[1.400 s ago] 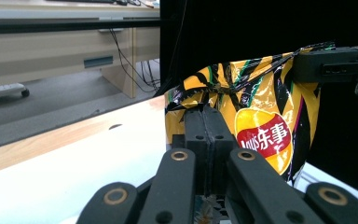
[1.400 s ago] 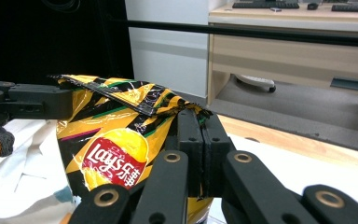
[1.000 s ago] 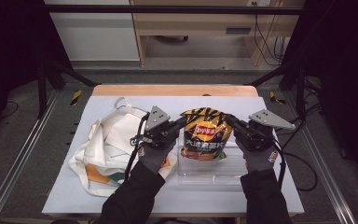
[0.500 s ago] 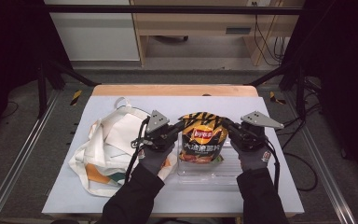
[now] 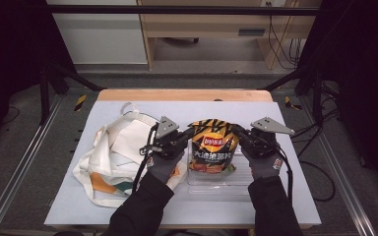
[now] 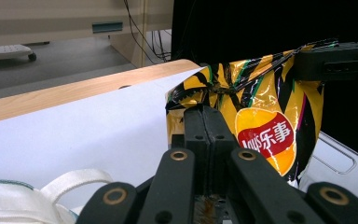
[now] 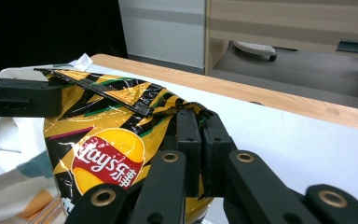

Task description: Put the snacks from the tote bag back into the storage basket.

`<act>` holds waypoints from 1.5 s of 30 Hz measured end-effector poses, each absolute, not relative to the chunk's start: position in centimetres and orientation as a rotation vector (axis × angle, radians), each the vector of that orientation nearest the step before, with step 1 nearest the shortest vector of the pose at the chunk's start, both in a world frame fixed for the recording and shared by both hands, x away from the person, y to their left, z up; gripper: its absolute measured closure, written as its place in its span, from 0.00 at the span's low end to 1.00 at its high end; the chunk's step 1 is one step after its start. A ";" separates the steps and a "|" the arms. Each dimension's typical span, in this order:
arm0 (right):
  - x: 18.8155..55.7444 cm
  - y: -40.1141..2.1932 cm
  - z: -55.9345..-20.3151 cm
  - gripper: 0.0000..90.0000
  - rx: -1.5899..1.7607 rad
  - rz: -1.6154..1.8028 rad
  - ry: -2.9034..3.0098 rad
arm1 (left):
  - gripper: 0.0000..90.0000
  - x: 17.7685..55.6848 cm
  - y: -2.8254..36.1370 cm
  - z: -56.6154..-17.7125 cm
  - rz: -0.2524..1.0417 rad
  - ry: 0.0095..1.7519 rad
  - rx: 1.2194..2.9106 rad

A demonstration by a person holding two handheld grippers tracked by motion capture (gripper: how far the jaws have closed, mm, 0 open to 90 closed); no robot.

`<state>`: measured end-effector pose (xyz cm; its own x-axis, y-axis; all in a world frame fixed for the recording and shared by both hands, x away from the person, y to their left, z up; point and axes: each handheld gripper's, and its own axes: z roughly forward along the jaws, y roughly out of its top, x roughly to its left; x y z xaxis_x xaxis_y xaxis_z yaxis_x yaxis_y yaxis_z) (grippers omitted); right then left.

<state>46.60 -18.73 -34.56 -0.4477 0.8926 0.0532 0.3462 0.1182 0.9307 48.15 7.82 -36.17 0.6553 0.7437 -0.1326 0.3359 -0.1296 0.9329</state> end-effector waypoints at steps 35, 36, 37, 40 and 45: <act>47.7 -18.9 -35.0 0.34 1.157 1.336 1.769 | 0.42 49.5 8.8 -36.1 0.533 0.857 1.740; 47.6 -19.0 -34.9 0.32 1.151 1.343 1.765 | 0.42 49.5 8.9 -36.0 0.528 0.856 1.741; 47.6 -19.0 -34.9 0.32 1.151 1.343 1.765 | 0.42 49.4 9.1 -35.9 0.521 0.854 1.745; 47.0 -19.2 -34.6 0.29 1.139 1.357 1.764 | 0.40 48.9 10.0 -35.5 0.514 0.835 1.757; 46.0 -19.5 -34.3 0.24 1.106 1.370 1.770 | 0.39 48.3 11.3 -35.0 0.514 0.819 1.769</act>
